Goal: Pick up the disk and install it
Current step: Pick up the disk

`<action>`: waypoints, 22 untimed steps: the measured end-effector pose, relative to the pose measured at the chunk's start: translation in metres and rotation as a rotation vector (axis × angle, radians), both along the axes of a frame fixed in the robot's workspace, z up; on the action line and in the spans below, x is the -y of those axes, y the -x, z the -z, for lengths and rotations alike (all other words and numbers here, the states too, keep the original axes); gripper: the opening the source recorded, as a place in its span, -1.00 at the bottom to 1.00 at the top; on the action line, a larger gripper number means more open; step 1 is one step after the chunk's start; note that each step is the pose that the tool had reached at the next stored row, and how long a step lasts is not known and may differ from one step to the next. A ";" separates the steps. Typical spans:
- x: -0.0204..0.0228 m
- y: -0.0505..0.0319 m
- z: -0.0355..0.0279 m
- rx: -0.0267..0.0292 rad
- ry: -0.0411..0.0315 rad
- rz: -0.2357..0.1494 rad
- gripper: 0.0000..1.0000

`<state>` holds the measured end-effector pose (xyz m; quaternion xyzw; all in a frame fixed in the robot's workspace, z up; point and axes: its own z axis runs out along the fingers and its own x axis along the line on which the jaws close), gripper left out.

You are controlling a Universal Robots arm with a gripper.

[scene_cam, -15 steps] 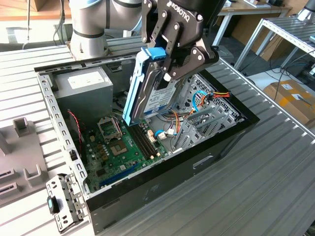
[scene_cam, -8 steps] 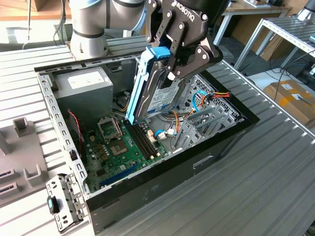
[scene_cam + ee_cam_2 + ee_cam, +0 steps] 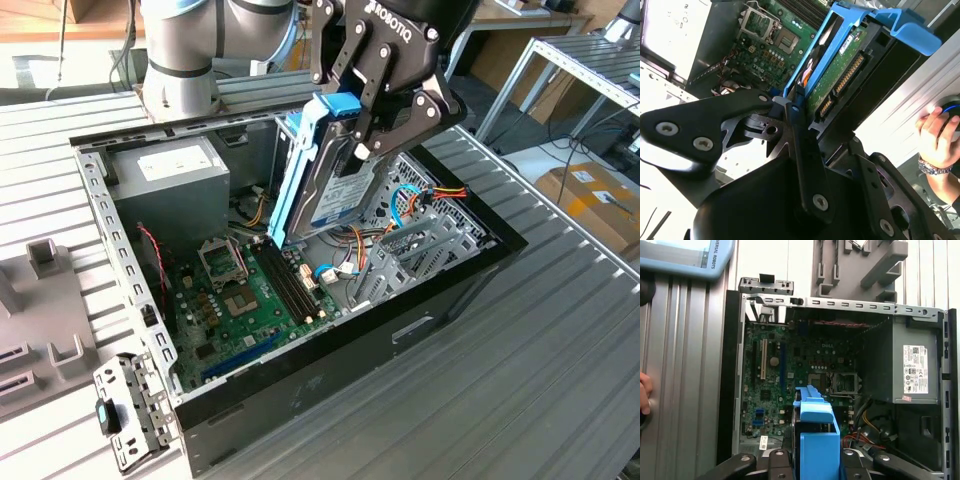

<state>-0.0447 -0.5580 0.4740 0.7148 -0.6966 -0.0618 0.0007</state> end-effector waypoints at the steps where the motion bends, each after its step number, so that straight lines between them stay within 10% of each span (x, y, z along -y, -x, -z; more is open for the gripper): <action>1: 0.0000 -0.0011 0.0000 0.0000 0.0000 0.000 -0.27; 19: 0.0003 -0.0243 0.0001 0.0000 -0.0005 0.000 -0.27; 22: 0.0030 -0.0269 0.0002 0.0001 -0.0233 0.000 -0.27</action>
